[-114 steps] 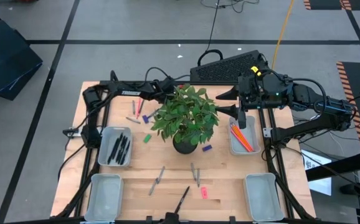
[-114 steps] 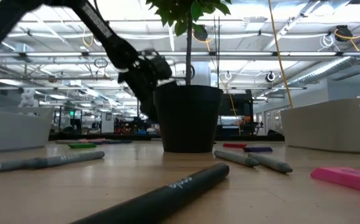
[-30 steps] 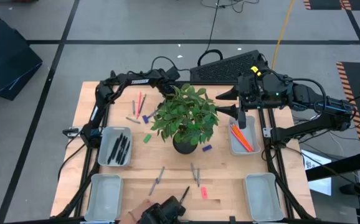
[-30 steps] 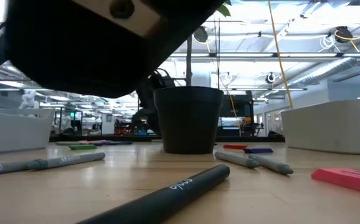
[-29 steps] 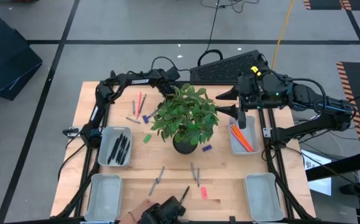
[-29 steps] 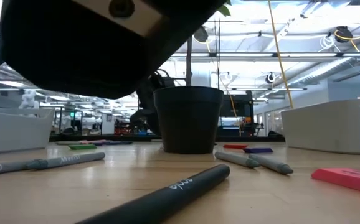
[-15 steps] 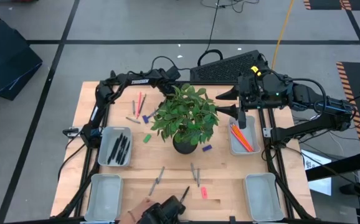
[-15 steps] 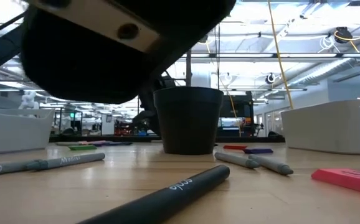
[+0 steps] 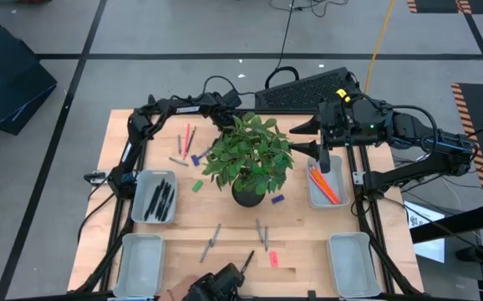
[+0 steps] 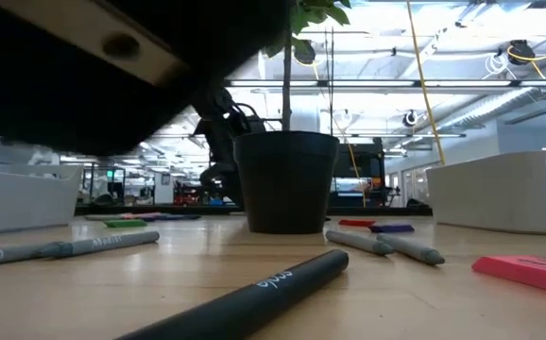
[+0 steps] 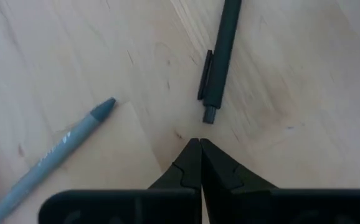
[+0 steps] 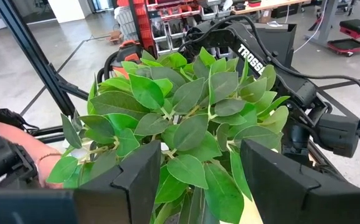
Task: Sort crayons/erasers/pens/pencils in bins
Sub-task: Put the gray crayon into the bottom left gray bin
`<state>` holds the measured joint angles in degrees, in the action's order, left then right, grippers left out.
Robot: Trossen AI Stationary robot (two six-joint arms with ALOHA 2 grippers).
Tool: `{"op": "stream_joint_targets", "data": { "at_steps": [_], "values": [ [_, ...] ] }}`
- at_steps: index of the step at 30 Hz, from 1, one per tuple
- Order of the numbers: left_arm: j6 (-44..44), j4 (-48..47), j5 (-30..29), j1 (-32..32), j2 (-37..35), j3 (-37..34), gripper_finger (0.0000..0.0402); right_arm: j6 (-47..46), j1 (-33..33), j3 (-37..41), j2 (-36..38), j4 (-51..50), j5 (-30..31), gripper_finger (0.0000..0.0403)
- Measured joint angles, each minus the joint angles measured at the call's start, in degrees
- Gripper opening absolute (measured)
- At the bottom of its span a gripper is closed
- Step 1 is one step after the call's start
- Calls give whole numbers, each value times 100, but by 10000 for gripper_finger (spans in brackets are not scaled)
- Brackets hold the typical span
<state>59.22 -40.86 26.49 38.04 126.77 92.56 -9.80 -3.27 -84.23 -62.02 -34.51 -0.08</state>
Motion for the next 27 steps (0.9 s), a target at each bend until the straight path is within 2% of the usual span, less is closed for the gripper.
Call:
{"op": "stream_joint_targets", "data": {
  "at_steps": [4, 8, 13, 19, 27],
  "values": [
    [-646, -102, -107, 68, -413, 0, 1, 0, 0, 0, 0, -1, 0, 212],
    [-1764, -160, -290, 133, -965, 0, 1, 0, -1, 0, 0, -1, 0, 212],
    [-2831, -467, -251, 131, -1732, 0, 1, 0, 0, 0, 0, -1, 0, 212],
    [-3354, -1002, -249, 142, -2935, -150, 0, 0, 0, 0, 0, -1, 0, 212],
    [-3957, -980, -260, 157, -4941, -862, 9, 0, 0, 0, 0, -1, 0, 212]
  ]
}}
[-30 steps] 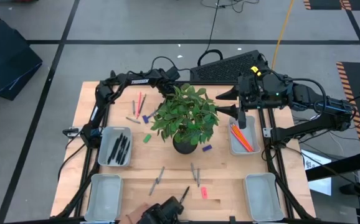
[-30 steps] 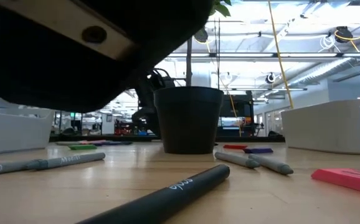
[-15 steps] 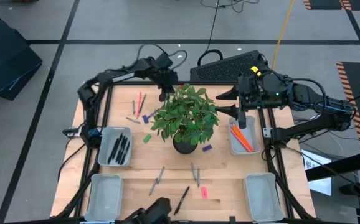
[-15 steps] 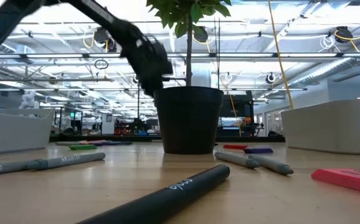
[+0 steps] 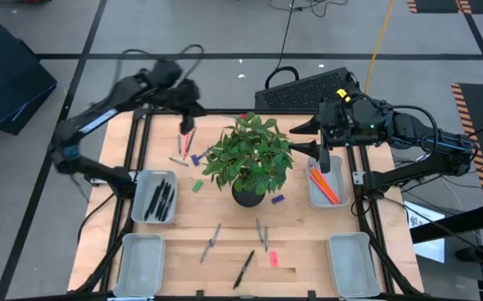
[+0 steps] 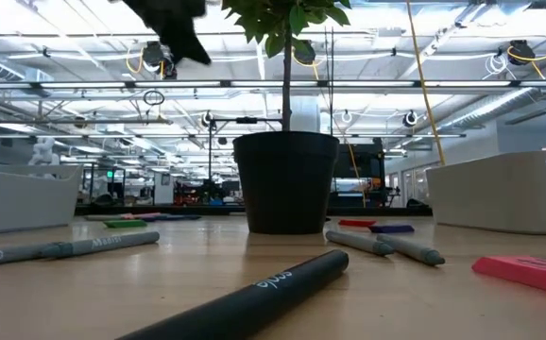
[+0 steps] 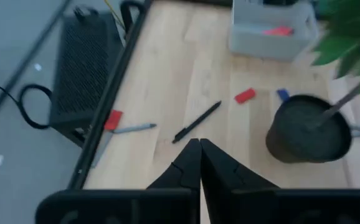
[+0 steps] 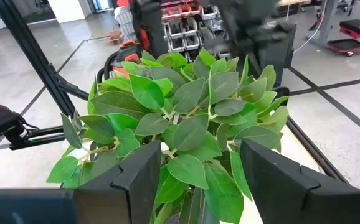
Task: Sort crayons/erasers/pens/pencils in bins
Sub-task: Put the gray crayon into the bottom left gray bin
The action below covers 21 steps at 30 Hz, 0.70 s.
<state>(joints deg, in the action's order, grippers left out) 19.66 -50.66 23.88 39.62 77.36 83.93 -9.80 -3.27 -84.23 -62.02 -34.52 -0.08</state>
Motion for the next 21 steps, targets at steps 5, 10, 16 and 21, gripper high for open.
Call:
{"op": "stream_joint_targets", "data": {
  "at_steps": [5, 10, 16, 21],
  "values": [
    [-556, 11, -32, -7, -804, -56, 25, 0, -2, 0, 0, 0, 0, 212],
    [-1733, 59, 206, -315, -1360, -54, 22, 0, -2, 0, 0, 0, 0, 212],
    [-2511, 168, 532, -1060, -1817, -47, 9, 0, 0, 0, 0, 0, 0, 212],
    [-2778, 236, 525, -1361, -1899, -51, 4, 0, -2, 0, 0, 0, 0, 212]
  ]
}}
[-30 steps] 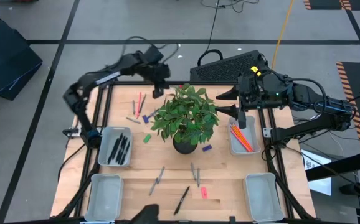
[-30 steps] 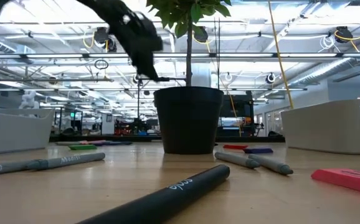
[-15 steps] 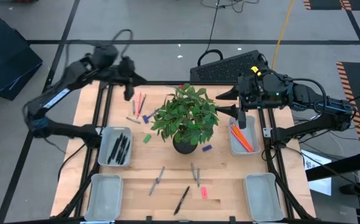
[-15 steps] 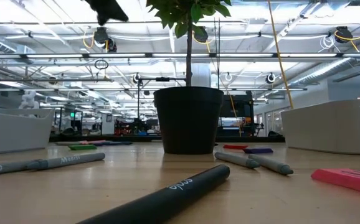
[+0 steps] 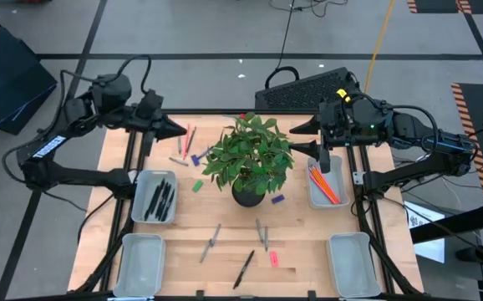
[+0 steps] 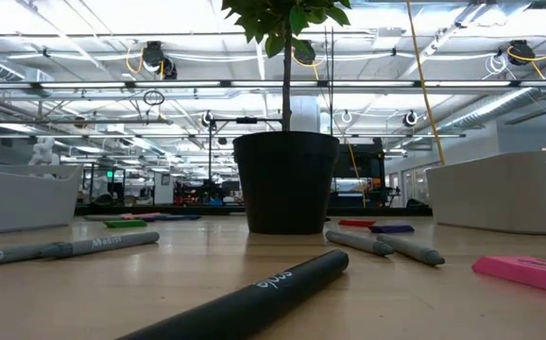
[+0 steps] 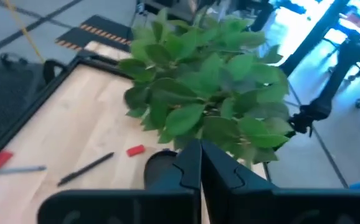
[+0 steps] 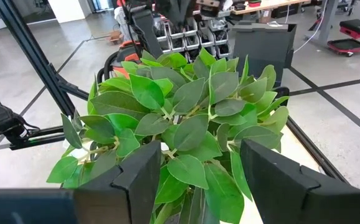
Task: Sort crayons/erasers/pens/pencils in bins
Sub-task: Put the gray crayon into the bottom left gray bin
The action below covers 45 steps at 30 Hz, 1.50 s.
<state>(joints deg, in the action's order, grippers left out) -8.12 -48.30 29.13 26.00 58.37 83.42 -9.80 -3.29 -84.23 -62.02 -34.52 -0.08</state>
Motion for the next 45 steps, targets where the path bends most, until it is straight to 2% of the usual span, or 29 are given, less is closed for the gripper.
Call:
{"op": "stream_joint_targets", "data": {
  "at_steps": [2, 6, 10, 12, 14, 18, 23, 26, 29, 38, 41, 45],
  "values": [
    [185, 1, -197, -14, 4, 2, 8, 0, 2, 0, 0, 0, 0, 212],
    [-37, -186, -1124, -5, 115, 2, 19, 0, 0, 0, 0, 0, 0, 212],
    [-190, -1122, -2406, 290, 391, -17, 8, 0, 2, 0, 0, 0, 1, 212],
    [-301, -1337, -2654, 531, 603, -173, 4, 0, 1, 0, 0, 0, 0, 212],
    [-569, -1335, -2665, 855, 792, -475, 10, 0, 2, 0, 0, 0, 0, 212],
    [-1259, -1117, -2751, 1427, 1251, -1200, 51, 0, 0, 0, 0, 2, 0, 212],
    [-1474, -667, -2775, 1881, 1939, -1891, 121, 0, 0, 0, 2, 2, 0, 212],
    [-1652, -426, -2919, 2087, 2339, -2106, 148, 0, 1, 1, 2, 2, 0, 212],
    [-1902, -113, -3228, 2220, 2762, -2095, 155, 0, 2, 0, 2, 2, 0, 212],
    [-2221, 251, -3116, 2681, 3986, -2020, 157, 0, 2, 1, 2, 2, 0, 212],
    [-2229, 125, -3369, 2714, 4113, -1940, 157, 0, 2, 0, 2, 2, 0, 212],
    [-2223, 210, -3340, 2740, 4101, -1909, 157, 0, 0, 2, 2, 2, 0, 212]
  ]
}}
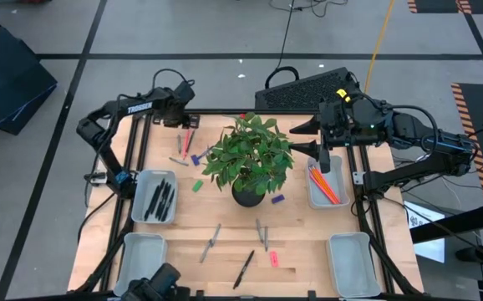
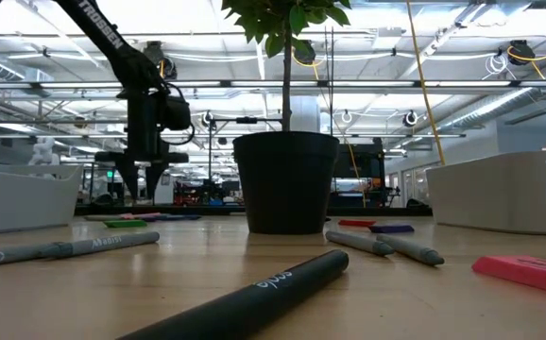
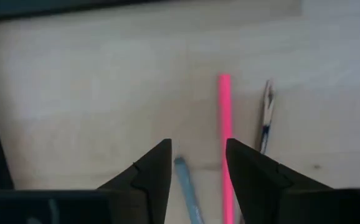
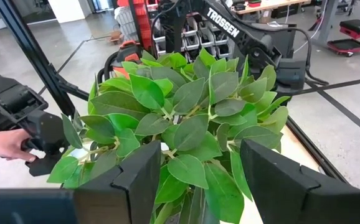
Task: Sort crayons/erasers/pens/pencils in bins
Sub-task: Put the gray crayon into the bottom left gray bin
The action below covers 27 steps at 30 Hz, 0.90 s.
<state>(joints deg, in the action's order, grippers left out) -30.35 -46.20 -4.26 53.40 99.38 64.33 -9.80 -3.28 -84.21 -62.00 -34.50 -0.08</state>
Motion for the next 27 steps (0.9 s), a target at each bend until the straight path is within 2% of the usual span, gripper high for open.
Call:
{"op": "stream_joint_targets", "data": {
  "at_steps": [4, 9, 19, 25, 27],
  "values": [
    [-77, -198, 19, -18, -1, -1, 157, 0, 0, 0, 0, 0, 0, 212],
    [-651, -871, 35, -124, -1, -3, 157, 0, 1, -2, 0, -1, 0, 212],
    [-1775, -1145, -5, -999, -1, -4, 157, 0, 1, -2, 0, -1, 0, 212],
    [-3413, -1130, -996, -1993, -3, -6, 157, 0, 2, -1, 0, 0, 0, 212],
    [-4000, -1104, -1340, -2142, -5, -8, 157, 0, 1, -2, 0, 0, 0, 212]
  ]
}}
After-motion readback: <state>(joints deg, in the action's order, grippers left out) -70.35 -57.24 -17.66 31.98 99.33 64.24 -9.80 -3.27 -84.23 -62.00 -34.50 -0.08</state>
